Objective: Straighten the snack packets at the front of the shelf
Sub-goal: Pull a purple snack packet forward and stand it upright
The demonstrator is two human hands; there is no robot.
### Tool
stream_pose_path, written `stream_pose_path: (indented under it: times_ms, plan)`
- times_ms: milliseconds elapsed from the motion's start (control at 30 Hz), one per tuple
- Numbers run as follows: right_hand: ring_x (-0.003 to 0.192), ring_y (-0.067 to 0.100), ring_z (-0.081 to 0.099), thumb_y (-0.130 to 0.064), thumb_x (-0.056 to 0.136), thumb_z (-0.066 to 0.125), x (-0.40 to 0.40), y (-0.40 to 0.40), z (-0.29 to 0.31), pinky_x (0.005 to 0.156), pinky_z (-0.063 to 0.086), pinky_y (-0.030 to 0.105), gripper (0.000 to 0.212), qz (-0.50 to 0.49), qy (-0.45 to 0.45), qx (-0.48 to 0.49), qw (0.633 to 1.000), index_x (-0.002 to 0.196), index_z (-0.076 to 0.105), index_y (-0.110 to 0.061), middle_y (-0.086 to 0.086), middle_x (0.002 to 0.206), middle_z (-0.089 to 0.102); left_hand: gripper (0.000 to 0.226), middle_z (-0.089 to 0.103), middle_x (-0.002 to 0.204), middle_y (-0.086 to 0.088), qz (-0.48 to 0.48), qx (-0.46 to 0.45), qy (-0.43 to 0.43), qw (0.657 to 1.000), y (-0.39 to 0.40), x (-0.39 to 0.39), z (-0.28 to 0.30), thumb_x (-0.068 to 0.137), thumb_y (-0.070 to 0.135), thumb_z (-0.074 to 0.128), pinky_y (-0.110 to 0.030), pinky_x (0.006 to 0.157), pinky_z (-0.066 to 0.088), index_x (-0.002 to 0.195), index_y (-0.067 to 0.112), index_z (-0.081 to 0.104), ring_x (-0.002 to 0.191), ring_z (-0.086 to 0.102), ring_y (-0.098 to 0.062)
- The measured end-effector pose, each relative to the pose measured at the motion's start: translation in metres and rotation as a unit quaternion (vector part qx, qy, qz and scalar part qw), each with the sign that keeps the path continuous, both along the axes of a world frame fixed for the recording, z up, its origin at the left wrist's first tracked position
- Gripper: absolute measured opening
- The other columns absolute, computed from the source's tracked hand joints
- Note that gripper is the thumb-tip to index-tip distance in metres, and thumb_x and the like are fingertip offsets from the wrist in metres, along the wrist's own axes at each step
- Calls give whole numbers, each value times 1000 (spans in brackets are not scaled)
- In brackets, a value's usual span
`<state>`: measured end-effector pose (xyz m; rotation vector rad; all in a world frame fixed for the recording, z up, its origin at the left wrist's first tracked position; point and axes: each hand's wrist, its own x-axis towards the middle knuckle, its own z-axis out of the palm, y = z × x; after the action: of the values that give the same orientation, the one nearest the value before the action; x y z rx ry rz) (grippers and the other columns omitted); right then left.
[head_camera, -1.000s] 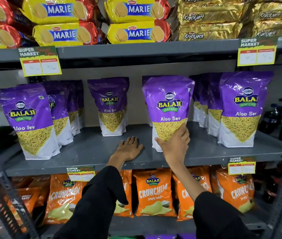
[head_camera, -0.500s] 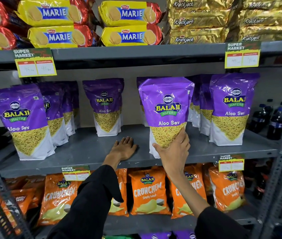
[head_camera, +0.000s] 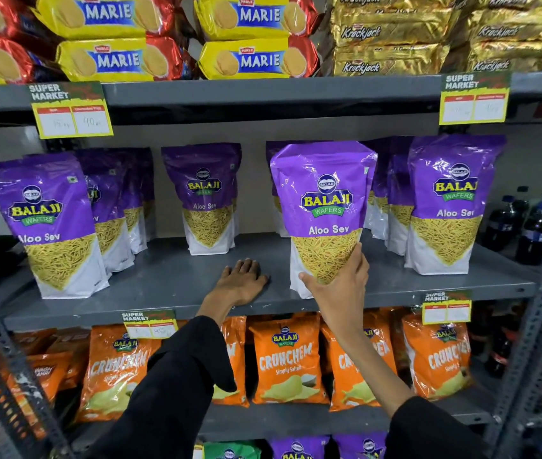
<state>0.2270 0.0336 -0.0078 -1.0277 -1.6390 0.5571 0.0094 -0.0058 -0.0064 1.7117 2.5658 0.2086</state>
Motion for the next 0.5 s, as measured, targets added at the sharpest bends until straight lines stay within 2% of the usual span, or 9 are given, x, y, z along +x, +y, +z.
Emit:
stream_pose_path:
  times_ms: [167,500]
  plan:
    - [140,32,34,-52,68,85,-4,0,-2,109,40,52,117,-13,5,10,1000,155,14,-18,11,153,29,70,3,170,-6,6,-9,-5,1000,0,-1,-1,102,53,19,-49,126,4,160,15,9,156,0,-23]
    - [137,32,37,-55,64,86,-22,22,3,104,45,49,120,-37,-18,9,999,154,18,-14,14,149,35,71,2,170,-6,9,-9,-6,1000,0,0,0,102,54,15,-48,126,3,160,14,7,157,0,-23]
